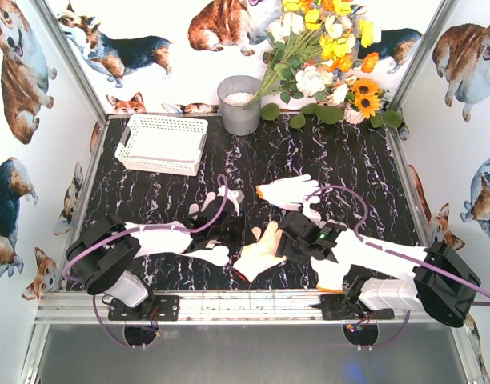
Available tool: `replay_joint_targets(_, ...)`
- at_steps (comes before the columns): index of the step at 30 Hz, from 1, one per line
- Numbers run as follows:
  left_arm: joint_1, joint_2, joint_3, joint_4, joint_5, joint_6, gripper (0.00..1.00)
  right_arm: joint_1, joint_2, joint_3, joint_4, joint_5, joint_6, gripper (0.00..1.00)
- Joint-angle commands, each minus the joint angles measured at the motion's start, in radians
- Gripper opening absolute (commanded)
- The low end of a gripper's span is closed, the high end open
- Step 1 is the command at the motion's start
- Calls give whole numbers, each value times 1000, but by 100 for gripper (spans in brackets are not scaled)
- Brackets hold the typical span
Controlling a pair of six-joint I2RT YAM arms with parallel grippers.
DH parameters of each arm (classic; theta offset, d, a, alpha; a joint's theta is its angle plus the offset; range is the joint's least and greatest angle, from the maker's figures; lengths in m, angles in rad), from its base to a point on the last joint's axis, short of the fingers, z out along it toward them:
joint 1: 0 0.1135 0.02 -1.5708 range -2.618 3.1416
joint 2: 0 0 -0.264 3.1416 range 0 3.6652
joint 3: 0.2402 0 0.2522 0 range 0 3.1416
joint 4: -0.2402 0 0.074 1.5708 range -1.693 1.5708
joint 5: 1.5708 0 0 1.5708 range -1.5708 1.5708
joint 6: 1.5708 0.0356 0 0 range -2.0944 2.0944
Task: Put the gloves into the storage basket
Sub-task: Adjust the glove at the center of the board.
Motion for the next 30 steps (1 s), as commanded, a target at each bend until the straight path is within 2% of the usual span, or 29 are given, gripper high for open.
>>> replay_joint_targets(1, -14, -17, 6, -10, -27, 18, 30, 0, 30, 2, 84, 57, 0, 45)
replay_joint_targets(6, -26, -95, -62, -11, -93, -29, 24, -3, 109, 33, 147, 106, -52, 29)
replay_joint_targets(8, -31, -121, -83, -16, -104, -45, 21, -13, 147, 67, 147, 118, -95, 26)
replay_joint_targets(14, -44, -178, -135, -35, -136, -85, 17, -57, 247, 148, 205, 87, -244, 23)
replay_joint_targets(21, -59, -235, -174, -58, -185, -113, 16, -119, 350, 230, 244, -21, -385, 25)
replay_joint_targets(24, -59, -256, -169, -87, -202, -105, 22, -121, 374, 266, 218, -32, -412, 29)
replay_joint_targets(27, -59, -292, -143, -152, -236, -77, 36, -121, 358, 277, 183, -28, -416, 35)
replay_joint_targets(30, -59, -332, -112, -210, -261, -46, 46, -122, 310, 274, 154, -27, -415, 39)
